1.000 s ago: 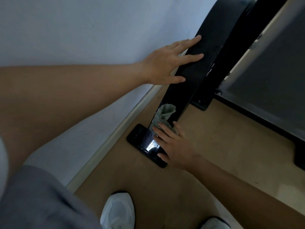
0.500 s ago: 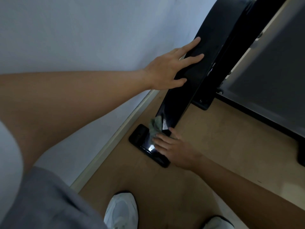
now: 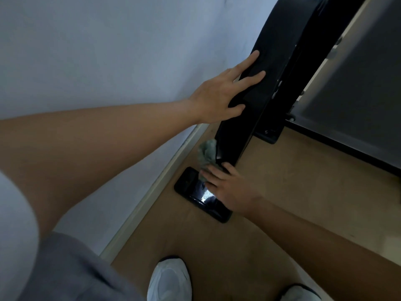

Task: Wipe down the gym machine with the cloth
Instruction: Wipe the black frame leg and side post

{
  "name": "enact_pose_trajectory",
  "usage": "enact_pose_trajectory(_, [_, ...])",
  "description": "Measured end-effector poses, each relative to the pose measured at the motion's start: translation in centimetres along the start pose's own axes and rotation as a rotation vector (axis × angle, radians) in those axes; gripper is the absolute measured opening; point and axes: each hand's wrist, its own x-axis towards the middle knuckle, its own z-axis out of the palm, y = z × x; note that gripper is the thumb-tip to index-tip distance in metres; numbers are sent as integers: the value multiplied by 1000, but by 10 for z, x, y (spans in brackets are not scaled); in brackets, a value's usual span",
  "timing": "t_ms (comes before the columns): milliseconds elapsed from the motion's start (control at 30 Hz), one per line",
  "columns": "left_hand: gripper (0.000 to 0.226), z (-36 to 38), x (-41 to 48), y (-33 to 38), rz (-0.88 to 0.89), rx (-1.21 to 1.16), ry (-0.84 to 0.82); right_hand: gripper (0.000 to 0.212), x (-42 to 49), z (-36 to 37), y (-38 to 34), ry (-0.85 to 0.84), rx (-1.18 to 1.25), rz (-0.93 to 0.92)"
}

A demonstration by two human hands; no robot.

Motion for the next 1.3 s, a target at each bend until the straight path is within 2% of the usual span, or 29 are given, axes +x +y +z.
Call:
enact_pose_trajectory(133, [74, 1, -1, 2, -4, 40, -2, 16, -3, 15, -27, -49, 60, -111])
enact_pose_trajectory(300, [73, 4, 0, 5, -13, 91, 1, 23, -23, 19, -3, 83, -24, -139])
enact_pose_trajectory(467, [74, 5, 0, 8, -29, 87, -7, 28, -33, 0, 43, 283, -42, 81])
enact_pose_trajectory(733, [73, 6, 1, 17, -7, 222, 54, 21, -30, -36, 103, 596, 160, 554])
enact_pose_trajectory(833, [81, 10, 0, 22, 12, 243, 57, 22, -42, -27, 120, 635, 342, 719])
enact_pose_trajectory(967, [98, 18, -2, 25, 2, 229, 23, 32, -55, -11, 135, 605, 543, 929])
enact_pose_trajectory(1133, [109, 23, -4, 24, 0, 155, 30, 22, -42, -16, 146, 735, 617, 868])
enact_pose_trajectory(1233, [108, 23, -3, 24, -7, 133, 40, 30, -30, 5, 153, 683, 507, 830])
enact_pose_trajectory(1267, [107, 23, -3, 25, -10, 131, 40, 32, -27, 12, 153, 625, 490, 765])
enact_pose_trajectory(1300, [107, 23, -3, 25, -12, 131, 40, 36, -26, 20, 150, 498, 504, 682])
